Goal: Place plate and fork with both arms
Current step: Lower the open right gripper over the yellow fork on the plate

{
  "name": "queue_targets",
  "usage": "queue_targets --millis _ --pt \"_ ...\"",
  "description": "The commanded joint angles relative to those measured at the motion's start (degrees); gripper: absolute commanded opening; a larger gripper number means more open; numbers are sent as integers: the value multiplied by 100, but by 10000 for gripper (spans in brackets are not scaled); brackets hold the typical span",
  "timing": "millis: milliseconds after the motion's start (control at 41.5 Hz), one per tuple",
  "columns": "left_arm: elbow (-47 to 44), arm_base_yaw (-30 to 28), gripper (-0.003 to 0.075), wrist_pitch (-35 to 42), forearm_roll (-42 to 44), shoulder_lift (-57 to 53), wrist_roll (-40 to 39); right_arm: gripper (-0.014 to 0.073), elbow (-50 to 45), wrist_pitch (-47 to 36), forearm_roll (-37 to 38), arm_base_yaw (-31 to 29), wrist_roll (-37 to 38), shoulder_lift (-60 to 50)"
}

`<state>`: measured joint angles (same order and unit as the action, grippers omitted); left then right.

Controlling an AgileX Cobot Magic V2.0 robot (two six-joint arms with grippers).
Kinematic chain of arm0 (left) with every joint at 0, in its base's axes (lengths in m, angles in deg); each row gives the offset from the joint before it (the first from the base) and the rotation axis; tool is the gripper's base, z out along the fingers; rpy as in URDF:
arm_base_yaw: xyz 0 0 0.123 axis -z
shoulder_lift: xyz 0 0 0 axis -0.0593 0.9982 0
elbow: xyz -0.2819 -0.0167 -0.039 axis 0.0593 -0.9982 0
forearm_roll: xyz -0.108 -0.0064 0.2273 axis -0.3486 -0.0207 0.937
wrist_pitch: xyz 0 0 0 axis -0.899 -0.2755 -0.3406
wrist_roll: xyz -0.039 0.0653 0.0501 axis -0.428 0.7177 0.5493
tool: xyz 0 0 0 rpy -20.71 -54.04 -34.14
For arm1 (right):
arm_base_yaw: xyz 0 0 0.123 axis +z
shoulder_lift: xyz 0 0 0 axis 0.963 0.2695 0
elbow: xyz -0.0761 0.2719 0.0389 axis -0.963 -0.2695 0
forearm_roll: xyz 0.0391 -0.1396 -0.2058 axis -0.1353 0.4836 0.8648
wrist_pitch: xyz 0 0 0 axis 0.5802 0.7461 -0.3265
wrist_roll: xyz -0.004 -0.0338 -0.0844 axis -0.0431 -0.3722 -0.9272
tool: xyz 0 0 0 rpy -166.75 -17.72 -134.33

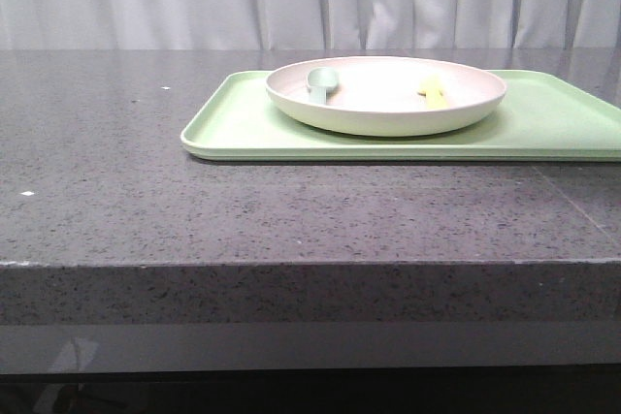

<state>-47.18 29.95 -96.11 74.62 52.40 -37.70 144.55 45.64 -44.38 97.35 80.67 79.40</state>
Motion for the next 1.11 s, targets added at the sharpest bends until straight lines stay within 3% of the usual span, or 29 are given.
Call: queue_targets --millis 0,265,506,650,1084 --pt "154 29 300 387 -70 -13 4 507 597 91 564 95 777 245" --pt "154 29 300 387 -70 -13 4 487 1574 320 596 -75 1093 1289" --pt "154 29 300 400 -70 -13 4 445 1704 18 612 -126 1097 1609" --pt "154 29 300 400 -70 -13 4 445 1962 451 563 -419 1545 1910" --pt "154 29 300 400 -70 -13 4 445 3230 1331 94 -617 1596 3009"
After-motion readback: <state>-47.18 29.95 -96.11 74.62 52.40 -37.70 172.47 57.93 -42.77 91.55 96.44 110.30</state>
